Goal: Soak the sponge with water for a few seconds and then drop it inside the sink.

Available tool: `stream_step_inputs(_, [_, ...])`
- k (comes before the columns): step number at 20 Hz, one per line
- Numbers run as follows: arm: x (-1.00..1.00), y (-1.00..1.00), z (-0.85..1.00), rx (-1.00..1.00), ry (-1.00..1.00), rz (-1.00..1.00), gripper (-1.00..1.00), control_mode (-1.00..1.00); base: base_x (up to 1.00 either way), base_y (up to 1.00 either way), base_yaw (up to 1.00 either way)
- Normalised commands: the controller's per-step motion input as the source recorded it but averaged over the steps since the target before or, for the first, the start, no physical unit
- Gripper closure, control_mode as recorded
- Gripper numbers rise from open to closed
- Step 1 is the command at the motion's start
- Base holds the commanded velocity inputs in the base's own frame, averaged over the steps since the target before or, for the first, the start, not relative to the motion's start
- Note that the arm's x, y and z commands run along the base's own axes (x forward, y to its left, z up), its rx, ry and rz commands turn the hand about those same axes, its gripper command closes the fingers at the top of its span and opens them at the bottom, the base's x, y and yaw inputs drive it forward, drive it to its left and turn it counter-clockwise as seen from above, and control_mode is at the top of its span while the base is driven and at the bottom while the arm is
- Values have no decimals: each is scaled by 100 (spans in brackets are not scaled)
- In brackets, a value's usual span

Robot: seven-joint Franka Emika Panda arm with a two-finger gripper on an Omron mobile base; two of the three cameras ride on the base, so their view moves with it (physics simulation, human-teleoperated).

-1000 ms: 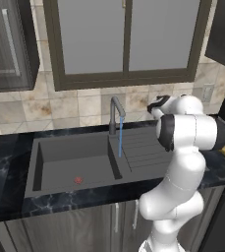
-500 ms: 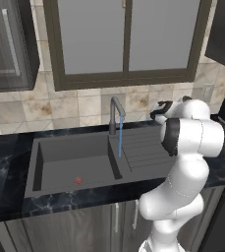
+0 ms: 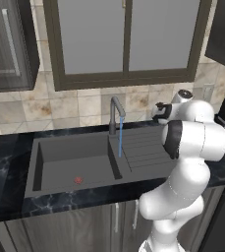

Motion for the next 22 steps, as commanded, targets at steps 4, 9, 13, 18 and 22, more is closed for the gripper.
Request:
stream_step_inputs(4, [-6, -19, 9, -4, 5, 10, -100, -100, 0, 0, 0])
stream_step_inputs(9, [-26, -9, 0, 0, 2, 8, -100, -100, 0, 0, 0])
stream_step_inputs(13, [-37, -7, 0, 0, 3, 8, -100, -100, 0, 0, 0])
stream_step_inputs(18, [-42, -4, 0, 0, 4, 9, -100, -100, 0, 0, 0])
stream_step_inputs(22, [-35, -3, -2, 0, 3, 8, -100, -100, 0, 0, 0])
